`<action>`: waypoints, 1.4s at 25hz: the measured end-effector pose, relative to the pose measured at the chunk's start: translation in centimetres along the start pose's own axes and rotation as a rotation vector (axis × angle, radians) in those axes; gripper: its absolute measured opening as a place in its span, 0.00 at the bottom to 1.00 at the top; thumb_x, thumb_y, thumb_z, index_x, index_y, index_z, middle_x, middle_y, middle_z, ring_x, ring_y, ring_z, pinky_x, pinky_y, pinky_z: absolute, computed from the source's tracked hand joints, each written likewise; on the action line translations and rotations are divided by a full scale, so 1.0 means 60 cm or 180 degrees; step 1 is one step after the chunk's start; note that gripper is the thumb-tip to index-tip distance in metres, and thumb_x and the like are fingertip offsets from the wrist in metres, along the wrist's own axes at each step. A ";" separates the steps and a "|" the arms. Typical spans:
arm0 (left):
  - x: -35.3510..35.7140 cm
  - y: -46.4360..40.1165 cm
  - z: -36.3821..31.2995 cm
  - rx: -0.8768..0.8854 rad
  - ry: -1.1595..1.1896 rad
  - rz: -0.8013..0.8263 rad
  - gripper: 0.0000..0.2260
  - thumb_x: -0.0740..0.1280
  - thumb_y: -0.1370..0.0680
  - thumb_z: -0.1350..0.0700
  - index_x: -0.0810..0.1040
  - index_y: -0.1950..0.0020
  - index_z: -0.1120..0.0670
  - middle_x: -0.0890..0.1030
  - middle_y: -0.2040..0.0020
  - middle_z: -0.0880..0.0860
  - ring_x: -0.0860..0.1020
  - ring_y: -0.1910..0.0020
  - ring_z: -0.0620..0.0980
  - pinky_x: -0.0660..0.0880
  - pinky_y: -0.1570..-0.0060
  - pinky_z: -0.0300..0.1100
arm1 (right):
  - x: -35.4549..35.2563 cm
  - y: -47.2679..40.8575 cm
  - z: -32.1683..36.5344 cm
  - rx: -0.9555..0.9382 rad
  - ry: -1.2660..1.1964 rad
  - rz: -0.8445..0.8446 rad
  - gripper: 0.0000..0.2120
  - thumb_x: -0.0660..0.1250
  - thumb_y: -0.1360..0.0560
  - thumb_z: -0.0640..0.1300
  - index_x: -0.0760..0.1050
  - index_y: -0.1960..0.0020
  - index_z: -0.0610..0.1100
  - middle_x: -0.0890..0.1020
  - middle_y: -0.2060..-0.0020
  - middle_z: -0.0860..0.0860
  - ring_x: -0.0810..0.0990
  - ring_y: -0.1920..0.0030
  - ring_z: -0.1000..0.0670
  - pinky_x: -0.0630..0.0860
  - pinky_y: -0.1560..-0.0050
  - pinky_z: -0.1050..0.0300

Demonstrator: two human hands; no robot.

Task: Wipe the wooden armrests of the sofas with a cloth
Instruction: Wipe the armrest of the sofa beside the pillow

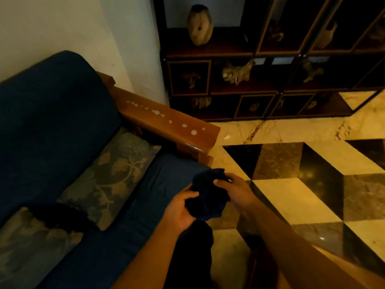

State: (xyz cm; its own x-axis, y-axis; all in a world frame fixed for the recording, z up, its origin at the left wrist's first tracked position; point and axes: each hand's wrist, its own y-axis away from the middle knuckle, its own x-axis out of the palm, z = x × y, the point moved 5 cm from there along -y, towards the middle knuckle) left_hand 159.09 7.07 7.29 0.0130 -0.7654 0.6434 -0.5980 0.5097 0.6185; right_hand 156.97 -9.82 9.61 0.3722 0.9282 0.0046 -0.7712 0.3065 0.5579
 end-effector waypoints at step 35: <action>-0.079 -0.539 -0.148 0.0788 -0.0139 -0.4636 0.20 0.56 0.15 0.42 0.73 0.59 0.53 0.75 0.64 0.51 0.74 0.65 0.48 0.72 0.62 0.46 | 0.159 -0.904 0.140 0.1136 0.2147 0.2259 0.24 0.64 0.27 0.74 0.85 0.60 0.56 0.86 0.67 0.56 0.85 0.68 0.57 0.78 0.68 0.64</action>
State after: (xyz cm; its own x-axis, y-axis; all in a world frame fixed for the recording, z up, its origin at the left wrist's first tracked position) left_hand 185.49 -2.27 -11.71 0.6874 -0.5456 -0.4794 -0.1979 -0.7758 0.5991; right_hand 206.69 -19.36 -13.66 -0.5577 0.8297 0.0241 -0.4616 -0.3341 0.8218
